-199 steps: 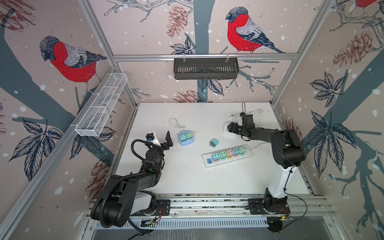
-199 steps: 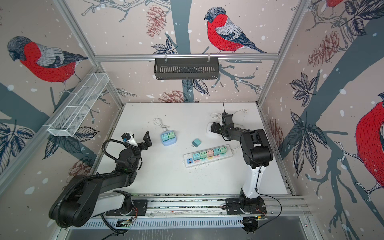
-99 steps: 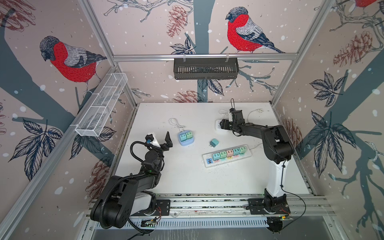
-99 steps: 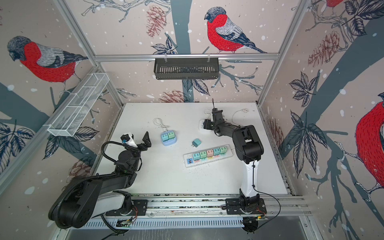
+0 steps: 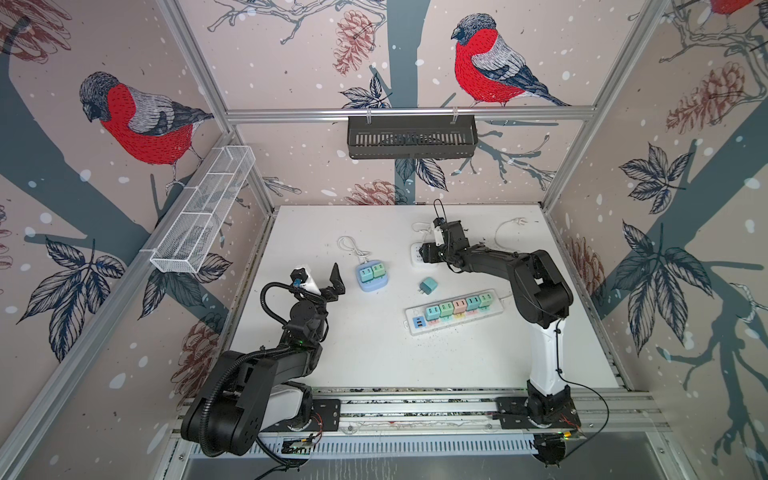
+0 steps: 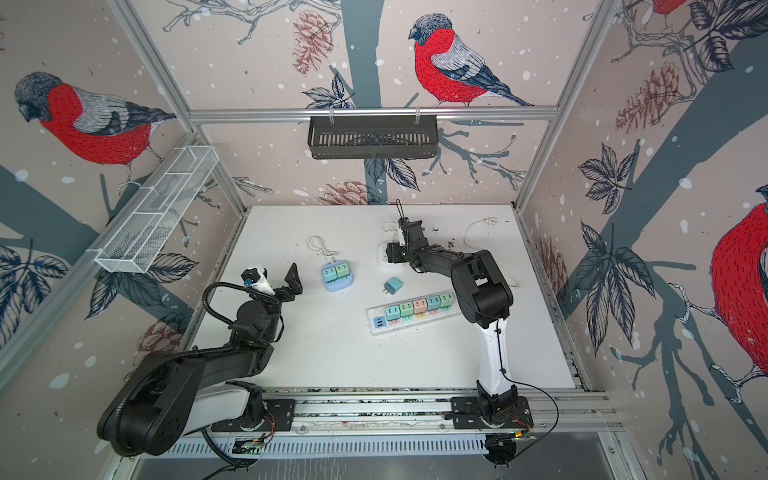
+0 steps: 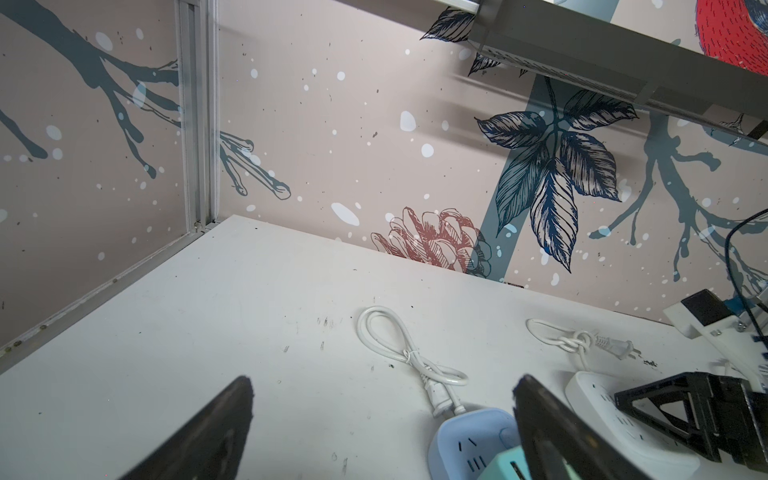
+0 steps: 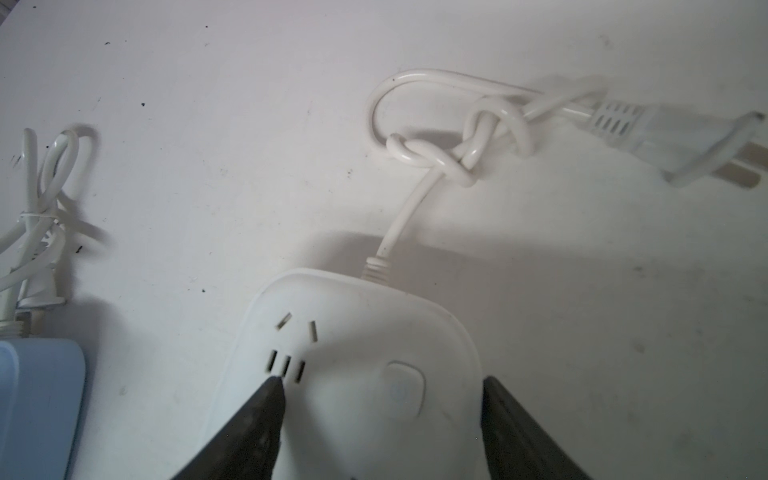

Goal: Insert the plug
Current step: 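Move the right gripper past the white square strip toward a teal adapter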

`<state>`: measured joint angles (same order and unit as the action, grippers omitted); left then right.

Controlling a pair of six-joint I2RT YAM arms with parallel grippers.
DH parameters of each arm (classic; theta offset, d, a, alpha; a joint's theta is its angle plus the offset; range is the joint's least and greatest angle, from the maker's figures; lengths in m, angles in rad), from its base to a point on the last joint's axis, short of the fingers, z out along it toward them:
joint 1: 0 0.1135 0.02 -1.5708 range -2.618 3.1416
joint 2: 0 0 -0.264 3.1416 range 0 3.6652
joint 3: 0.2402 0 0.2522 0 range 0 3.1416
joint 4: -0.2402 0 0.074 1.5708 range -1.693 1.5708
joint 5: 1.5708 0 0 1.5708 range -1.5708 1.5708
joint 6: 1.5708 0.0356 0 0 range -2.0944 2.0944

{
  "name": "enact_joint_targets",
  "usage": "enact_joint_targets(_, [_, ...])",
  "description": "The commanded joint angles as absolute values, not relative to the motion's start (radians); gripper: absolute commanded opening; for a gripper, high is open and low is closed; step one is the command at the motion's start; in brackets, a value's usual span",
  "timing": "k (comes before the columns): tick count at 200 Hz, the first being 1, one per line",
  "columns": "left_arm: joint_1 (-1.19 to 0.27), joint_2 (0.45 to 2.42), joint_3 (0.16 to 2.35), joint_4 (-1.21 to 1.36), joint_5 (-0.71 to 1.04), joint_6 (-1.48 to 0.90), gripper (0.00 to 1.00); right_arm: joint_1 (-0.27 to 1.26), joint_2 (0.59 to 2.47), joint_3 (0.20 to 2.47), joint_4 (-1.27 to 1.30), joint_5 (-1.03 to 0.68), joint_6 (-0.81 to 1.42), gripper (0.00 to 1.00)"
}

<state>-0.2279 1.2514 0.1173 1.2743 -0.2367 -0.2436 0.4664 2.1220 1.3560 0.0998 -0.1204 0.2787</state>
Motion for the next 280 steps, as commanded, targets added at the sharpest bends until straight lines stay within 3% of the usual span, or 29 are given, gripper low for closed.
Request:
enact_joint_targets(1, [-0.225, 1.254, 0.122, 1.345, -0.236, -0.250, 0.97, 0.495, 2.134, 1.359, -0.034, -0.128, 0.228, 0.73])
enact_joint_targets(54, [-0.223, 1.255, 0.125, 1.342, -0.232, -0.252, 0.97, 0.538, 2.123, 1.387, -0.080, -0.078, 0.232, 0.76])
enact_joint_targets(124, [-0.221, 1.259, 0.145, 1.309, -0.218, -0.252, 0.97, 0.591, 1.900, 1.362, -0.332, 0.067, 0.356, 0.89])
enact_joint_targets(179, [-0.212, 1.249, 0.147, 1.293, -0.221, -0.255, 0.97, 0.607, 1.877, 1.341, -0.493, 0.046, 0.392, 0.93])
enact_joint_targets(246, [-0.213, 1.258, 0.161, 1.277, -0.206, -0.256, 0.97, 0.603, 1.888, 1.317, -0.538, -0.165, 0.397, 0.98])
enact_joint_targets(280, [-0.213, 1.259, 0.162, 1.273, -0.206, -0.257, 0.97, 0.603, 1.908, 1.323, -0.551, -0.169, 0.386, 0.98])
